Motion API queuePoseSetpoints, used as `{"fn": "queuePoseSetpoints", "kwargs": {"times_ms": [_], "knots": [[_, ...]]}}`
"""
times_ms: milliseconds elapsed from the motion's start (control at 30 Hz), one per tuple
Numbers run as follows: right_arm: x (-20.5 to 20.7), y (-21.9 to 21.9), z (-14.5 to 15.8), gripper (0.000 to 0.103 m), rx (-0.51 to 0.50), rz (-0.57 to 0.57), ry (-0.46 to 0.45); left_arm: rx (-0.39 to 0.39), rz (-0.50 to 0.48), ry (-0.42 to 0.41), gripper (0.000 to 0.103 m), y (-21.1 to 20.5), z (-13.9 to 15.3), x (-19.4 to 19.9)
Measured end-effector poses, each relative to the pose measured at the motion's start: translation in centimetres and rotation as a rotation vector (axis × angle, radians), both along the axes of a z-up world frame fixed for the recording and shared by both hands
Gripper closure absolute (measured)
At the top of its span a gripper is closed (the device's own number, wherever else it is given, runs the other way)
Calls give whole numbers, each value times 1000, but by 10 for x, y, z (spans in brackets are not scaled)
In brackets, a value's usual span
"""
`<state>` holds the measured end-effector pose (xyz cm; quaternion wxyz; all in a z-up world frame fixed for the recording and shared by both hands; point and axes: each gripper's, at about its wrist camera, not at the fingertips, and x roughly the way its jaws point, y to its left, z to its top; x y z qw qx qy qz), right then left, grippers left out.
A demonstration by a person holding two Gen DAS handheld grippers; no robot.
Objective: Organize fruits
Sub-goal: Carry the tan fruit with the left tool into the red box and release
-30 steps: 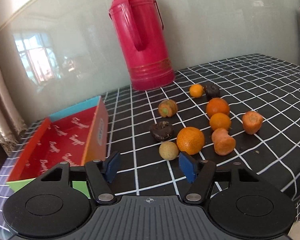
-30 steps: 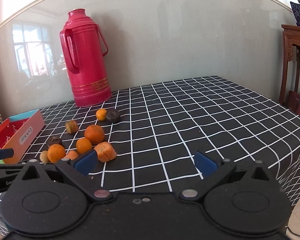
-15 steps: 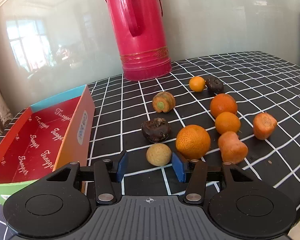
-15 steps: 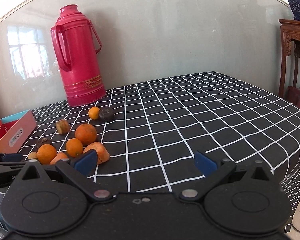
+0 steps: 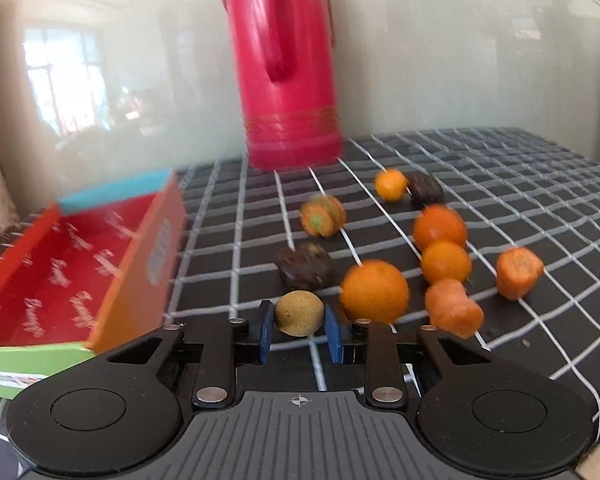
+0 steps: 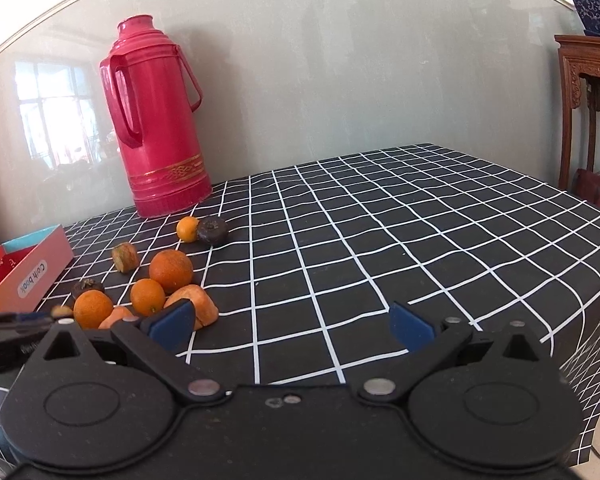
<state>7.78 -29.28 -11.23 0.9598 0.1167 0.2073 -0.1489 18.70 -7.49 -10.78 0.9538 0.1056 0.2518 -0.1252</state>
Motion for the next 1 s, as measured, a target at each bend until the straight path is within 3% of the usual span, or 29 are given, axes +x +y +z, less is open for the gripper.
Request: {"fn": "queuePoseSetpoints", "kwargs": {"times_ms": [133, 233, 400, 533, 700, 1000], "knots": [[-1, 2, 0, 5, -13, 12, -1, 2, 109, -171, 75, 19, 24, -14], [-2, 4, 0, 5, -20, 21, -3, -15, 237, -209, 75, 46, 36, -12], [1, 11, 1, 5, -26, 41, -4, 2, 452, -137, 75, 87, 33, 10], [6, 18, 2, 5, -29, 64, -1, -2, 561, -70, 75, 111, 29, 25], [10, 28, 3, 5, -34, 88, 0, 6, 608, -23, 75, 125, 24, 33], [14, 36, 4, 5, -57, 127, 12, 11, 611, -7, 74, 134, 28, 34]]}}
